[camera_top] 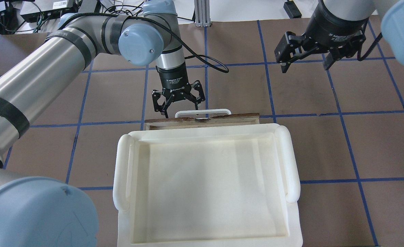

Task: Put scissors in drawer and close it
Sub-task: 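Push the drawer front with the left gripper, sliding the drawer shut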

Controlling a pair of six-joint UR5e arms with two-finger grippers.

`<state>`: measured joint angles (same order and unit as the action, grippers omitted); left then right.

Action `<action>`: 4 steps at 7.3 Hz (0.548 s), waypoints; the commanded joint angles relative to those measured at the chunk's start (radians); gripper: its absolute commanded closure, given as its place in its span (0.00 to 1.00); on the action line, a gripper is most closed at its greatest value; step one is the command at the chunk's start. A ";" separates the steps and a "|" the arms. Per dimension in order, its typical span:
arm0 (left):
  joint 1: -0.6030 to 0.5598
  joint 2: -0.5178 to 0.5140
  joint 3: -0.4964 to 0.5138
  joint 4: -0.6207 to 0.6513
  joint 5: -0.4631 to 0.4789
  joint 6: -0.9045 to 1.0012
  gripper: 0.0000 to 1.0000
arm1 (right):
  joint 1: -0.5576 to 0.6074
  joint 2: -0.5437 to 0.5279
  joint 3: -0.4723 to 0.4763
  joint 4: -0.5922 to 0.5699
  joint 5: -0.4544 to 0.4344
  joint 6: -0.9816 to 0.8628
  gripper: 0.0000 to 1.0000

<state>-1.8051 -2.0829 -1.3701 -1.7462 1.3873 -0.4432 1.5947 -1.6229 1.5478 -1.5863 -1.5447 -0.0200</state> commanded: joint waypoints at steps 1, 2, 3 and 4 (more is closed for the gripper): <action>-0.002 0.010 -0.010 -0.030 -0.004 -0.022 0.00 | -0.001 0.000 0.000 0.000 0.000 0.000 0.00; -0.002 0.017 -0.024 -0.030 -0.004 -0.023 0.00 | -0.001 0.000 0.000 0.000 0.000 0.000 0.00; -0.002 0.023 -0.033 -0.036 -0.005 -0.025 0.00 | -0.001 0.000 0.000 0.000 0.000 0.000 0.00; -0.002 0.024 -0.041 -0.039 -0.005 -0.025 0.00 | -0.001 0.000 0.000 0.000 0.000 0.000 0.00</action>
<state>-1.8070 -2.0628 -1.4004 -1.7806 1.3827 -0.4667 1.5939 -1.6229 1.5478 -1.5861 -1.5447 -0.0199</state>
